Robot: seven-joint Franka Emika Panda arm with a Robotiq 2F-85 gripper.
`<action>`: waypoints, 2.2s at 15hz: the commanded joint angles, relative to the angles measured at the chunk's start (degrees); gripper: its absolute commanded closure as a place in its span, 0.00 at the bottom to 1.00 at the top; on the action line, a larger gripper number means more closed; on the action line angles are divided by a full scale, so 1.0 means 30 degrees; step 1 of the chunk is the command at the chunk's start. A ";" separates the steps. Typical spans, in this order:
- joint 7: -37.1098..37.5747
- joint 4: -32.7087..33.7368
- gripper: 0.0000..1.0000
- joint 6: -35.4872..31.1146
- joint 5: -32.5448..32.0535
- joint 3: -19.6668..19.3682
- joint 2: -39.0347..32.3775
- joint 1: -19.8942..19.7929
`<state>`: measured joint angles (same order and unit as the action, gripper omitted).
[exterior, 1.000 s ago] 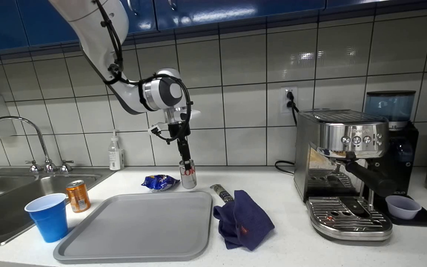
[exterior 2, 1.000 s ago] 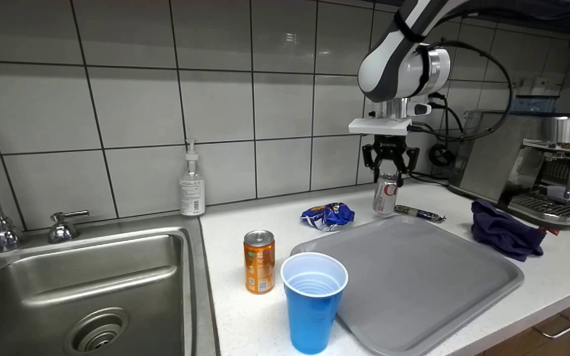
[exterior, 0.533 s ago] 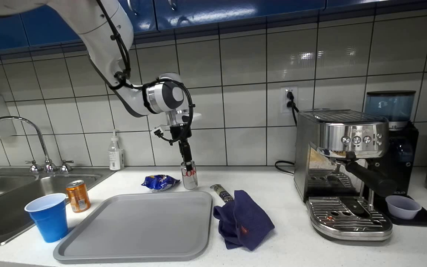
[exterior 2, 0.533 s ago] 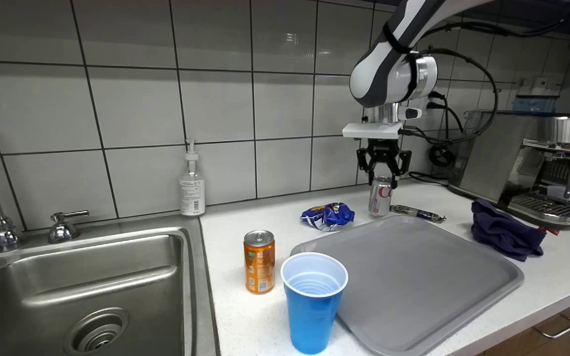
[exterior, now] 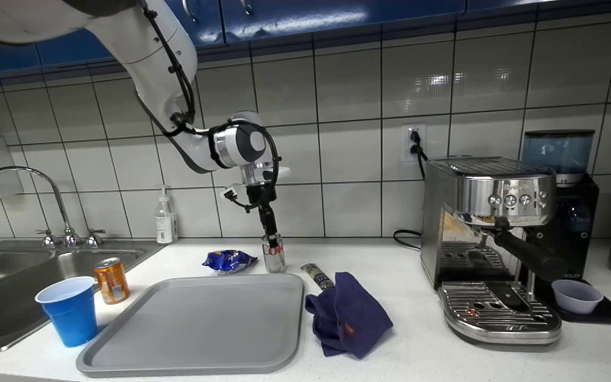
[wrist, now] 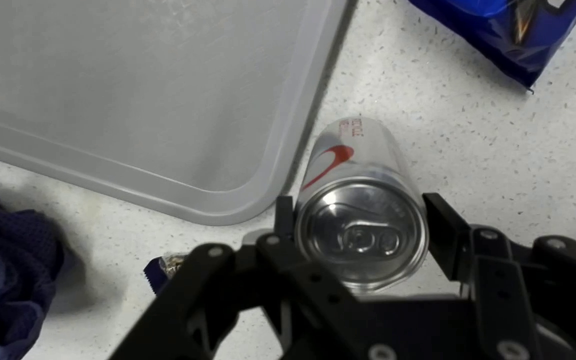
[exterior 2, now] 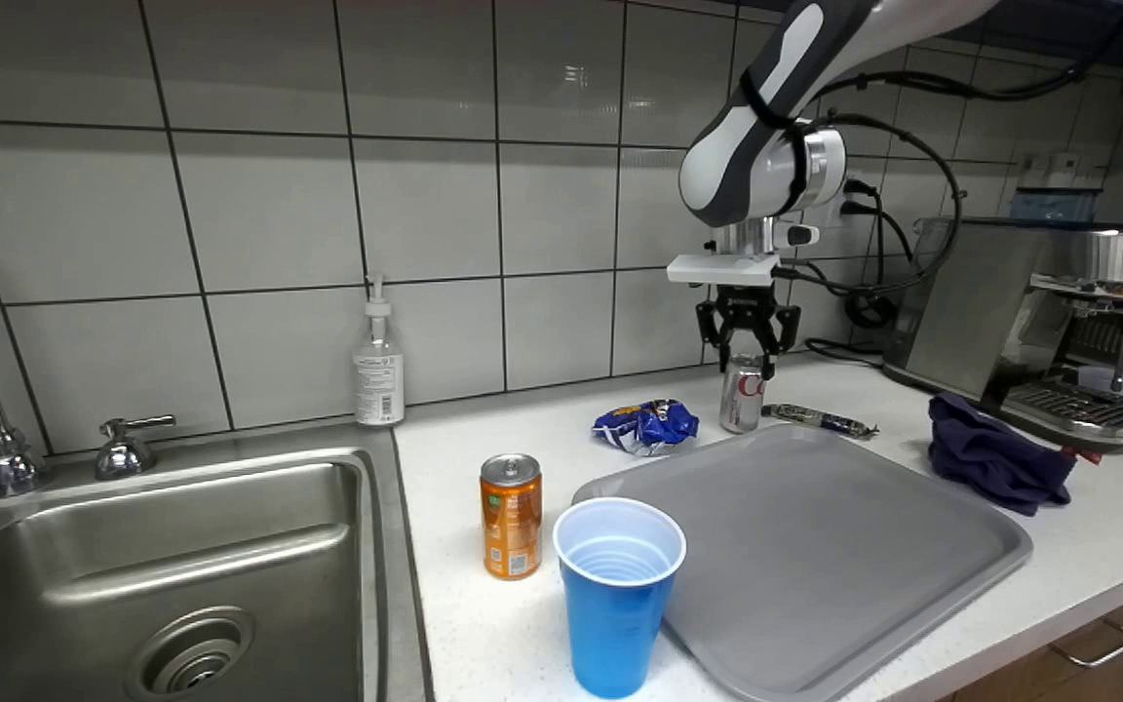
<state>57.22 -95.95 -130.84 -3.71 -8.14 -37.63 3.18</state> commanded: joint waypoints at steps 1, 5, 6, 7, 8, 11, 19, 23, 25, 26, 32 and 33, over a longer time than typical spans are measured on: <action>0.0360 0.1302 0.60 0.1026 0.0313 -0.0172 -0.0581 0.0210; 0.0314 0.1634 0.14 0.1304 0.0311 -0.0170 -0.0800 0.0210; 0.0350 0.1691 0.09 0.1359 0.0292 -0.0188 -0.0849 0.0227; 0.0367 0.1732 0.03 0.1397 0.0291 -0.0190 -0.0863 0.0228; 0.0397 0.1767 0.01 0.1444 0.0281 -0.0196 -0.0853 0.0234; 0.0389 0.1728 0.00 0.1465 0.0266 -0.0176 -0.0755 0.0230; 0.0134 0.0632 0.00 0.1049 0.0208 -0.0091 0.0148 0.0375; 0.0129 0.0261 0.00 0.0983 0.0191 -0.0064 0.0600 0.0474; 0.0151 0.0123 0.00 0.1015 0.0173 -0.0045 0.0769 0.0540; 0.0158 0.0036 0.00 0.1034 0.0176 -0.0027 0.0855 0.0575; 0.0266 -0.0397 0.00 0.1282 0.0572 0.0264 0.1173 0.0775; 0.0300 -0.0465 0.00 0.1302 0.0735 0.0330 0.1215 0.0797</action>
<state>57.55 -95.40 -128.75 -3.29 -7.96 -36.39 5.42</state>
